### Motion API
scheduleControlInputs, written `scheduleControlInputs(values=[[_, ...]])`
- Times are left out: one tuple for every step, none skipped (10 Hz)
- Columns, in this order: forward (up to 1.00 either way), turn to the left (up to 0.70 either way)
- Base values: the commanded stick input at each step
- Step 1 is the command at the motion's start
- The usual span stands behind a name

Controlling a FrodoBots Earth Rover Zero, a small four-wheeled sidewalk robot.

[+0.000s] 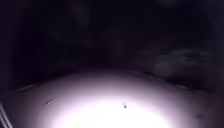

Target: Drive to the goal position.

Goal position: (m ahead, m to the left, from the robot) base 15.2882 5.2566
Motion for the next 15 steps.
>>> scheduleControlInputs(values=[[1.0,0.0],[1.0,0.0],[1.0,0.0],[1.0,0.0],[1.0,0.0],[1.0,0.0],[1.0,0.0],[1.0,0.0],[1.0,0.0],[1.0,0.0],[1.0,0.0],[1.0,0.0],[1.0,0.0],[1.0,0.0],[1.0,0.0]])
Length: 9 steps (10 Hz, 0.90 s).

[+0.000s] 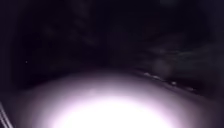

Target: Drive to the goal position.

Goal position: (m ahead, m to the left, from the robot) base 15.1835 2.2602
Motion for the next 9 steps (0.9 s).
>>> scheduleControlInputs(values=[[1.0,0.0],[1.0,0.0],[1.0,0.0],[1.0,0.0],[1.0,0.0],[1.0,0.0],[1.0,0.0],[1.0,0.0],[1.0,0.0]])
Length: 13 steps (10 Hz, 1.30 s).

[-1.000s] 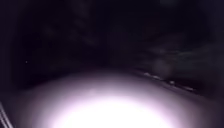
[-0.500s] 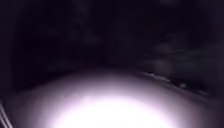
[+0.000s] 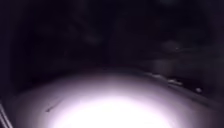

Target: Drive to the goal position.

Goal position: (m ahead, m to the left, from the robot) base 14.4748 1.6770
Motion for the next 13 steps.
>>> scheduleControlInputs(values=[[1.0,0.0],[1.0,0.0],[1.0,0.0],[1.0,0.0],[1.0,0.0],[1.0,0.0],[1.0,0.0],[1.0,0.0],[1.0,0.0],[1.0,0.0],[1.0,0.0],[1.0,0.0],[1.0,0.0]])
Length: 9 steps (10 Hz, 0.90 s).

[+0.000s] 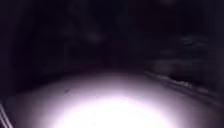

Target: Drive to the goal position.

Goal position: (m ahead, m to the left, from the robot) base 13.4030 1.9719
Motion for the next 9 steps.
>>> scheduleControlInputs(values=[[1.0,0.0],[1.0,0.0],[1.0,0.0],[1.0,0.0],[1.0,0.0],[1.0,0.0],[1.0,0.0],[1.0,0.0],[1.0,0.0]])
